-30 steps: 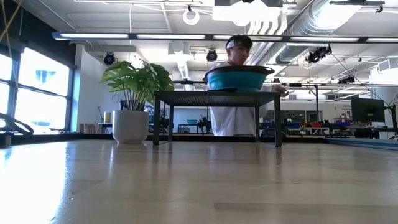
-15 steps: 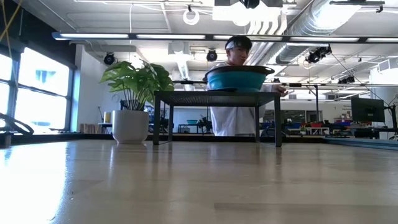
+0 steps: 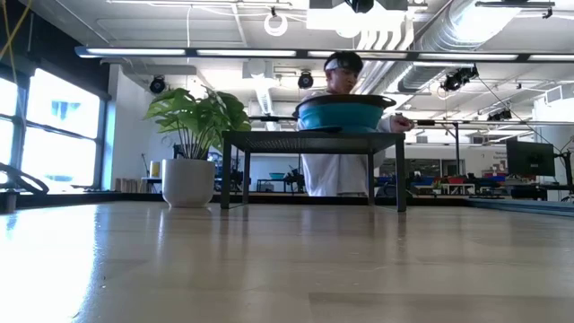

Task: Pick & Place Fruit
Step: Put the red strawberry in the blue bowl on the shelf

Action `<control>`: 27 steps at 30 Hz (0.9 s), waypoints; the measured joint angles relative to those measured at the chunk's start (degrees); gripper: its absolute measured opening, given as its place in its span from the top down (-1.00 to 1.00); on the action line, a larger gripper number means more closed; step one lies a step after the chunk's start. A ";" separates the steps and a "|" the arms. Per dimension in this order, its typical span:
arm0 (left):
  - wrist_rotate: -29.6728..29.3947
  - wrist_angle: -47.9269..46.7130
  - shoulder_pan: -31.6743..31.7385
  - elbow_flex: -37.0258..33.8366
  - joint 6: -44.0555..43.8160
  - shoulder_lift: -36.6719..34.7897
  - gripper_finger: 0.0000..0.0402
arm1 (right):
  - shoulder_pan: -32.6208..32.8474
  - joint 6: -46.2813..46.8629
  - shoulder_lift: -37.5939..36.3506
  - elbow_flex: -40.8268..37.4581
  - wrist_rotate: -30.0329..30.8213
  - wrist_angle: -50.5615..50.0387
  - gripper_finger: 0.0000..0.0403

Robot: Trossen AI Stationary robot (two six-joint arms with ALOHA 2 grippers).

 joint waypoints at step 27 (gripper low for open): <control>4.88 -2.24 2.02 0.59 -0.26 5.31 0.17 | 0.02 -0.89 -0.02 0.00 -0.02 -0.22 0.88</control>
